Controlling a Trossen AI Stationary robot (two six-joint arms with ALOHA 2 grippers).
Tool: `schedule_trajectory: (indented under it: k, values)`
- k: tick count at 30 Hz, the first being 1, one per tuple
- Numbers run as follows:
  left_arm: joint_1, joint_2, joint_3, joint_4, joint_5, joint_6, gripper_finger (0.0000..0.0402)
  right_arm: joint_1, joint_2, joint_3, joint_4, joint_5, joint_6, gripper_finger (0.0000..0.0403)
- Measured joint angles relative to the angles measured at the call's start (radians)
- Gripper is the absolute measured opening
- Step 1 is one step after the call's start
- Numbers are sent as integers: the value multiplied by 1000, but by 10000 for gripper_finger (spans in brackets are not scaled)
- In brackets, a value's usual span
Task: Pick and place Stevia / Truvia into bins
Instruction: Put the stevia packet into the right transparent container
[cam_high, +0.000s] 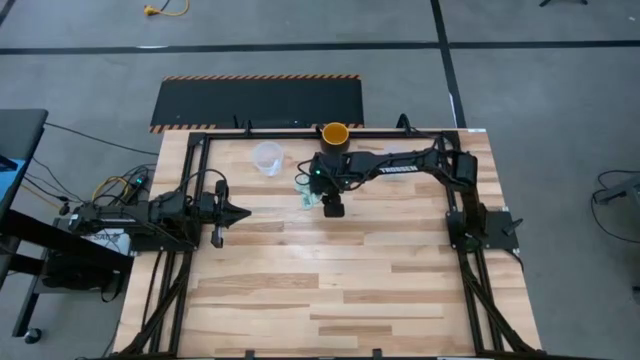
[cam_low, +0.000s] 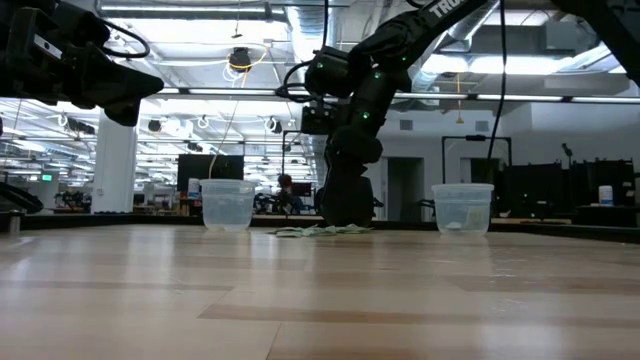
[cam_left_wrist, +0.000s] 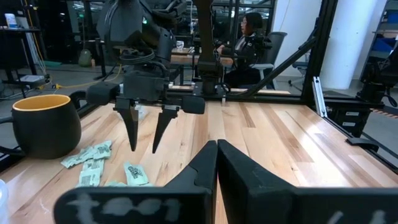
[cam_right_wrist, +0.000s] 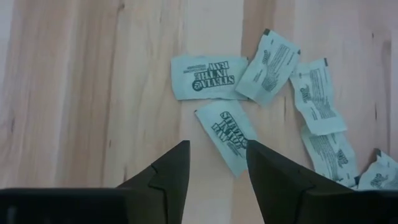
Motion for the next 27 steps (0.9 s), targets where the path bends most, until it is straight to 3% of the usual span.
schedule_trajectory:
  k: [14, 17, 27]
  values:
    - [0, 0, 0, 0, 0, 0, 0, 9, 49, -2, 37, 3, 4, 208]
    - [0, 0, 0, 0, 0, 0, 0, 18, 73, 2, 77, 47, 23, 217]
    - [0, 0, 0, 0, 0, 0, 0, 14, 88, 0, 92, 59, 33, 213]
